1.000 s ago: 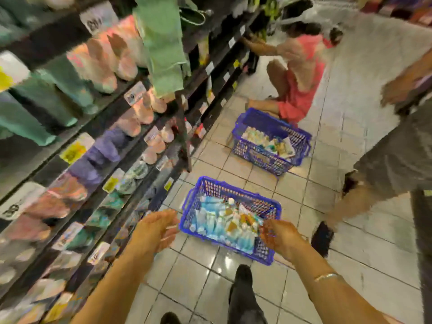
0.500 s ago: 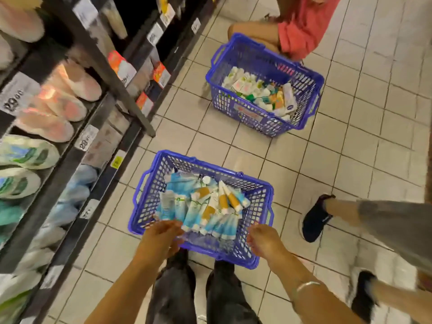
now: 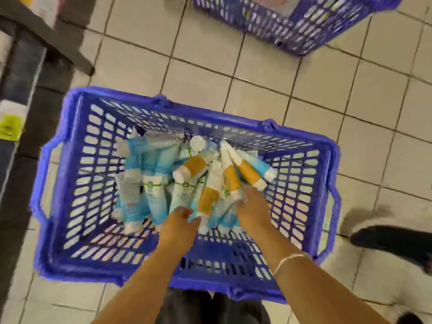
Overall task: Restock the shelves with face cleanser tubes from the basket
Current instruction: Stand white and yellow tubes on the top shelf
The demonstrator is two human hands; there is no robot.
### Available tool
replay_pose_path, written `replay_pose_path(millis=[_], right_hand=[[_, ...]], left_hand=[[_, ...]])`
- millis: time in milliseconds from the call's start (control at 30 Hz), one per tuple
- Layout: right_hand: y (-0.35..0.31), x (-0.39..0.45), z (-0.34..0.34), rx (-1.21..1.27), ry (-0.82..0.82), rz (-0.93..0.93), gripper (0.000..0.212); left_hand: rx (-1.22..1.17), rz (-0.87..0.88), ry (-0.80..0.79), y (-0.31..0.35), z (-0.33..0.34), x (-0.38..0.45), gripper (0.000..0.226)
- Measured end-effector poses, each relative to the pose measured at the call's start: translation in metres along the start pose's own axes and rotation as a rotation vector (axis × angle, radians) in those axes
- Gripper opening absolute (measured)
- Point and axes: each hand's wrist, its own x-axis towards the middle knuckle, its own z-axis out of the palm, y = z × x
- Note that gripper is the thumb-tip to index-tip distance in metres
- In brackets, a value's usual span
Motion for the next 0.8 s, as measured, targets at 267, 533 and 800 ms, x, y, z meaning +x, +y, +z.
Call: replay_pose_path(millis=[267, 533, 800], right_hand=[[-0.002, 0.064, 0.035, -0.189, 0.040, -0.198, 0.050], [-0.003, 0.068, 0.025, 0.228, -0.034, -0.077, 0.036], [0.007, 0.020, -0.020, 0.440, -0.249, -0.076, 0.017]], left_hand=[[0.359, 0.114, 0.079, 0.006, 0.051, 0.053, 0.042], [0.602, 0.089, 0.007, 0.019, 0.062, 0.074, 0.054], [0.242, 0.164, -0.197, 0.006, 0.030, 0.052, 0.039]])
